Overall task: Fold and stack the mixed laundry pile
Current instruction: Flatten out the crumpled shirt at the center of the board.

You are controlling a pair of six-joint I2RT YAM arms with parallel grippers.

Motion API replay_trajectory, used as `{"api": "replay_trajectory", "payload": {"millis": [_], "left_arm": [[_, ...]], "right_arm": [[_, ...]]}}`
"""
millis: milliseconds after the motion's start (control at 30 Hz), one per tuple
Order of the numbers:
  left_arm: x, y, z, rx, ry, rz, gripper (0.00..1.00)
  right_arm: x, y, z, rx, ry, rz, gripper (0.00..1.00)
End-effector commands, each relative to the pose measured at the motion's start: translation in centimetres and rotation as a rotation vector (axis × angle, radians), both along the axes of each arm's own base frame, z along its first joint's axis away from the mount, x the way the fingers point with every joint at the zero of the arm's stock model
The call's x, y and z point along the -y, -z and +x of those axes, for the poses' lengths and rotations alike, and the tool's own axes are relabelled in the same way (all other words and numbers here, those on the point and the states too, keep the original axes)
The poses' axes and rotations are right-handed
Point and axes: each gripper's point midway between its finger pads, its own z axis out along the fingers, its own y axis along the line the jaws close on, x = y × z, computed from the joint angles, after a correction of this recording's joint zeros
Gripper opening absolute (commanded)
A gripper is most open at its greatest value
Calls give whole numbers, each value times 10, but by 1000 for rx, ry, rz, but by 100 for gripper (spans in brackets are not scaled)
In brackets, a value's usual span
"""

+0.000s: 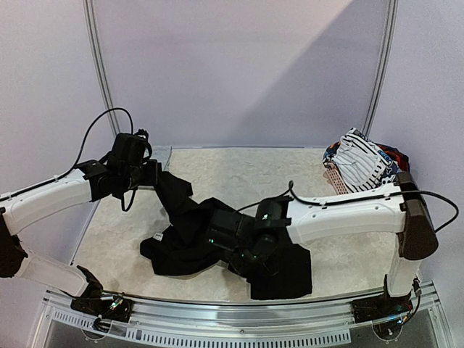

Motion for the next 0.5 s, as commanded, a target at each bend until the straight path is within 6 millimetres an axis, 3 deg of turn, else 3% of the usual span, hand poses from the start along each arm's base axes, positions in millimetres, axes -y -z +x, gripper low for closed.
{"api": "replay_trajectory", "payload": {"millis": [0,233,467], "left_arm": [[-8,4,-5,-11,-13,-2,0],[-11,3,-7,-9,-14,-4,0],[-11,3,-7,-8,-12,-4,0]], "right_arm": [[15,25,-11,-22,48,-70,46],[14,45,-28,-85,48,-51,42],[17,69,-33,-117,78,-71,42]]}}
